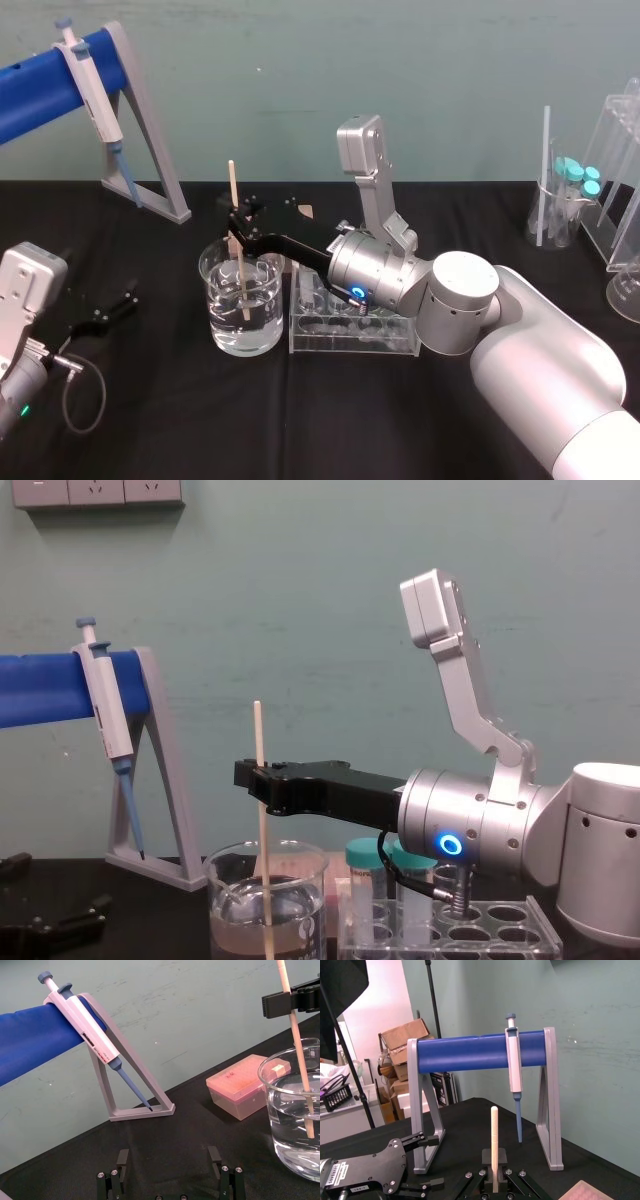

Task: Hold the thermometer with one hand and immerse one end into the beaker, then reinsert it into the test tube rack.

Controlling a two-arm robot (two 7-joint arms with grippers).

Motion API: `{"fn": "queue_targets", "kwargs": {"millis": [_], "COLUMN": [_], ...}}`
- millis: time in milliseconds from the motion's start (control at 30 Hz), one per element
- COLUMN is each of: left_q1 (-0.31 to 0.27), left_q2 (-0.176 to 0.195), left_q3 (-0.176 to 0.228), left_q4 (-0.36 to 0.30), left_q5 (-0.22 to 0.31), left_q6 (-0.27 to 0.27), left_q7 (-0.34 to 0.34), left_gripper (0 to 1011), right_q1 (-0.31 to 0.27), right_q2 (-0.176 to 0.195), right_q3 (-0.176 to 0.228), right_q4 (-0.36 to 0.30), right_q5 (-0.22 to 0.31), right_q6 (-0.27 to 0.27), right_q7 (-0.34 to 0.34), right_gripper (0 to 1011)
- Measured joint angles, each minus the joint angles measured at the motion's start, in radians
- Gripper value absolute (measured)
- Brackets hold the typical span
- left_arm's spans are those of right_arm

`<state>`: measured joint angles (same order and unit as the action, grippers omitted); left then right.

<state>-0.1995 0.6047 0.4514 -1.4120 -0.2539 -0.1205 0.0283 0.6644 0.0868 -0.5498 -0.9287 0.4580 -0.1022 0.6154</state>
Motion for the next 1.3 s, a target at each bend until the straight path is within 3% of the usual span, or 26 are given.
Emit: {"fn": "queue_targets", "kwargs": {"millis": [1300], "left_q1": [0.0], "left_q2": [0.0], "left_q3": [0.0], "left_q4": [0.0], "left_q5": [0.0], "left_q6": [0.0], "left_q7": [0.0], "left_gripper": [1004], "right_q1": [0.0], "right_q2": [0.0], "right_q3": [0.0], "right_q4": [0.0], "right_q5": [0.0], "right_q6": [0.0], "right_q7": [0.0], "right_gripper": [54]}}
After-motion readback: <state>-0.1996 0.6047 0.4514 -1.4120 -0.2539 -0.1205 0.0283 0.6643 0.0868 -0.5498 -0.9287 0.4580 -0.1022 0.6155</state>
